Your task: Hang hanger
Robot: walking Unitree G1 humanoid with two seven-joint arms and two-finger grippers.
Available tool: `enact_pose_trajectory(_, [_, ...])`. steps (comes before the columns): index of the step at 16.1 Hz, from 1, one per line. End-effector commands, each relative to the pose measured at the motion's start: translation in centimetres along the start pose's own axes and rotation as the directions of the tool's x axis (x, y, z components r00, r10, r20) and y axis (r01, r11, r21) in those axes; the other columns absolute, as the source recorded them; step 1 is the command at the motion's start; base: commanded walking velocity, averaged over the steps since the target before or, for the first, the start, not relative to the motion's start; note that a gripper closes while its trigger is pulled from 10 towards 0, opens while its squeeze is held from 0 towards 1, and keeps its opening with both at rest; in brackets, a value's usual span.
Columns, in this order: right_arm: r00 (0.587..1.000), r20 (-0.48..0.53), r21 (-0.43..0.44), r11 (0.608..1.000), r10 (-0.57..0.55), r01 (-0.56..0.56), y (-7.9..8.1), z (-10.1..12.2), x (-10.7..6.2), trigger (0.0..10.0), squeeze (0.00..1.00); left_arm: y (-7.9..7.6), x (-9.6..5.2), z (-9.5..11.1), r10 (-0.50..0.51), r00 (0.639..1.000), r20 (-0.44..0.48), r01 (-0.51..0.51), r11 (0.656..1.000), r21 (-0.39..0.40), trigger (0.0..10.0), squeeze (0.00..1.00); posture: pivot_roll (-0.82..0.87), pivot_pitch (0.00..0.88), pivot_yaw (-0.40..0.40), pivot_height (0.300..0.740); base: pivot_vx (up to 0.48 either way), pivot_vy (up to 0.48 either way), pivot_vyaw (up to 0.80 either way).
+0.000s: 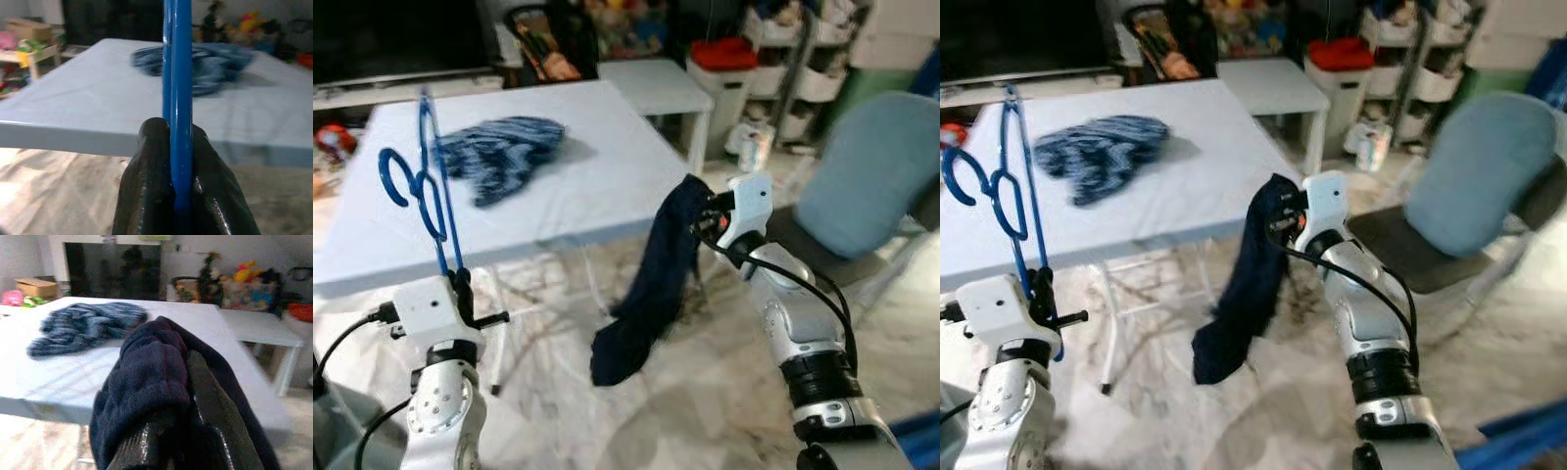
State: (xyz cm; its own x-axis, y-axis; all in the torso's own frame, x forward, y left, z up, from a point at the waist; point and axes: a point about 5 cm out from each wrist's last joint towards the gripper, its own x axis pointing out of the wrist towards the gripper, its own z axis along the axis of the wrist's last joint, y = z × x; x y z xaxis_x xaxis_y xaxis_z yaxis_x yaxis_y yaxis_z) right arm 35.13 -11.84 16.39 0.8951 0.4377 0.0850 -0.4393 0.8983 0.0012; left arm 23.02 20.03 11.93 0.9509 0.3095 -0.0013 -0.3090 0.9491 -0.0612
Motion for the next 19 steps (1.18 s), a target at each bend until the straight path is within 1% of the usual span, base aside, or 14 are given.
enact_pose_trajectory(1, [0.998, 0.056, -0.010, 1.000, 0.013, -0.013, 0.4, 1.5, 0.6, 10.0, 0.00, 0.4, 0.1, 0.2, 0.014, 1.000, 0.000, -0.014, 1.000, -0.001, 10.0, 0.00, 0.06, 0.000, -0.019, 0.740, 0.000, 0.431, 0.00])
enact_pose_trajectory(4, [0.998, 0.057, 0.000, 1.000, 0.001, -0.001, 0.3, 1.4, 0.5, 10.0, 0.00, 0.5, 0.1, 0.2, 0.011, 1.000, -0.004, -0.011, 1.000, 0.015, 10.0, 0.00, 0.07, 0.000, -0.012, 0.740, 0.000, 0.455, 0.00])
enact_pose_trajectory(5, [0.998, 0.066, 0.034, 0.999, -0.020, 0.018, 0.3, 1.2, 0.5, 10.0, 0.00, 0.6, 0.0, 0.2, 0.007, 1.000, -0.007, -0.007, 1.000, 0.030, 10.0, 0.00, 0.08, 0.000, -0.002, 0.740, 0.000, 0.458, 0.00])
enact_pose_trajectory(6, [0.997, 0.070, 0.049, 0.998, -0.030, 0.026, 0.4, 1.2, 0.5, 10.0, 0.00, 0.7, -0.1, 0.2, 0.003, 1.000, -0.009, -0.003, 0.999, 0.038, 10.0, 0.00, 0.10, 0.000, 0.006, 0.740, 0.000, 0.446, 0.00])
enact_pose_trajectory(8, [0.996, 0.075, 0.082, 0.995, -0.058, 0.052, 0.5, 0.9, 0.6, 10.0, 0.00, 1.1, 0.0, 0.3, 0.009, 1.000, -0.018, -0.008, 0.998, 0.067, 10.0, 0.00, 0.13, 0.000, 0.028, 0.740, 0.000, 0.000, 0.00])
enact_pose_trajectory(11, [0.994, 0.066, 0.118, 0.989, -0.092, 0.084, 0.7, 0.2, 0.6, 10.0, 0.00, 1.8, 0.4, 0.5, 0.013, 1.000, -0.020, -0.010, 0.994, 0.110, 10.0, 0.00, 0.13, 0.000, 0.034, 0.740, 0.000, 0.000, 0.00])
enact_pose_trajectory(12, [0.994, 0.064, 0.120, 0.989, -0.091, 0.083, 0.8, 0.1, 0.6, 10.0, 0.00, 1.9, 0.5, 0.5, 0.006, 1.000, -0.018, -0.004, 0.993, 0.115, 10.0, 0.00, 0.13, 0.000, 0.032, 0.740, 0.000, 0.000, 0.00])
enact_pose_trajectory(14, [0.995, 0.060, 0.117, 0.990, -0.084, 0.076, 0.9, 0.0, 0.5, 10.0, 0.00, 1.7, 0.6, 0.8, -0.001, 1.000, 0.004, 0.001, 0.995, 0.099, 10.0, 0.00, 0.12, 0.000, 0.022, 0.740, 0.000, 0.000, 0.00])
enact_pose_trajectory(15, [0.996, 0.063, 0.084, 0.994, -0.069, 0.064, 0.8, 0.2, 0.5, 10.0, 0.00, 1.4, 0.6, 0.7, -0.004, 1.000, 0.012, 0.003, 0.996, 0.088, 10.0, 0.00, 0.11, 0.000, 0.005, 0.740, 0.274, 0.000, 0.00])
enact_pose_trajectory(17, [0.996, 0.072, 0.069, 0.996, -0.059, 0.054, 0.8, 0.5, 0.5, 10.0, 0.00, 1.1, 0.6, 0.7, -0.002, 1.000, 0.015, 0.001, 0.997, 0.081, 10.0, 0.00, 0.10, 0.000, -0.008, 0.740, 0.337, 0.000, 0.00])
enact_pose_trajectory(19, [0.996, 0.078, 0.057, 0.998, -0.046, 0.041, 0.8, 0.8, 0.8, 10.0, 0.00, 0.8, 0.5, 0.7, 0.001, 1.000, 0.021, -0.003, 0.998, 0.068, 10.0, 0.00, 0.09, 0.000, -0.018, 0.740, 0.390, 0.000, 0.50])
